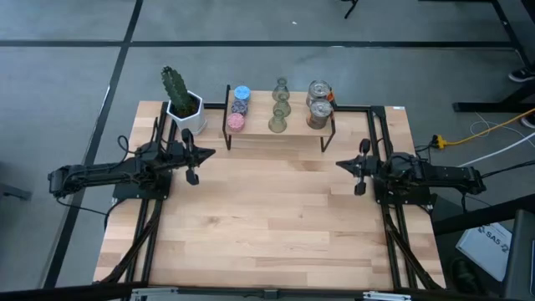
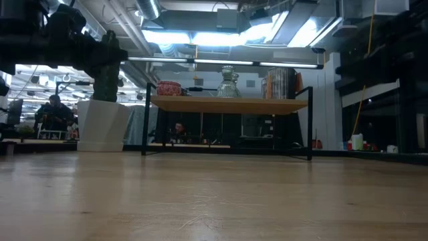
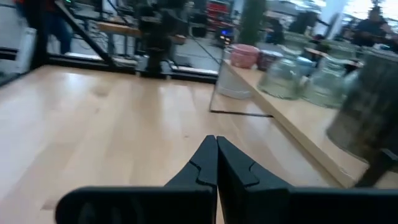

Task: Pick & Place candle stick holders
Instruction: Return to Home Position

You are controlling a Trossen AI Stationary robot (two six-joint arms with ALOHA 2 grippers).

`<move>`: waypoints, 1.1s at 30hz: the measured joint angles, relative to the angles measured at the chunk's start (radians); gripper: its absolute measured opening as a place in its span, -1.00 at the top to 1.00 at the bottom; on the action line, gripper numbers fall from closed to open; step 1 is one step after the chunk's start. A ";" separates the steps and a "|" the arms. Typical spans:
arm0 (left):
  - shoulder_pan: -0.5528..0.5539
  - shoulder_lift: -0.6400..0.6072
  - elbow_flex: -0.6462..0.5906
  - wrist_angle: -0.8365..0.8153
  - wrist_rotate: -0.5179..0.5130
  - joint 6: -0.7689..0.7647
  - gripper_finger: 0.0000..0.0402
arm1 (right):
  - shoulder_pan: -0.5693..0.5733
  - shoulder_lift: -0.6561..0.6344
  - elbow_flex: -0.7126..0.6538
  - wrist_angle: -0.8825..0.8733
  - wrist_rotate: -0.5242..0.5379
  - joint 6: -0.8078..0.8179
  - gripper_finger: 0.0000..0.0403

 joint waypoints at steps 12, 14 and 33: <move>0.000 0.000 0.000 0.020 -0.031 0.008 0.99 | 0.001 0.000 0.000 -0.002 0.038 0.000 1.00; 0.000 0.000 0.000 0.020 -0.031 0.008 0.99 | 0.001 0.000 0.000 -0.002 0.038 0.000 1.00; 0.000 -0.038 0.000 -0.011 0.021 0.003 0.99 | 0.000 0.000 0.000 -0.002 0.039 0.000 1.00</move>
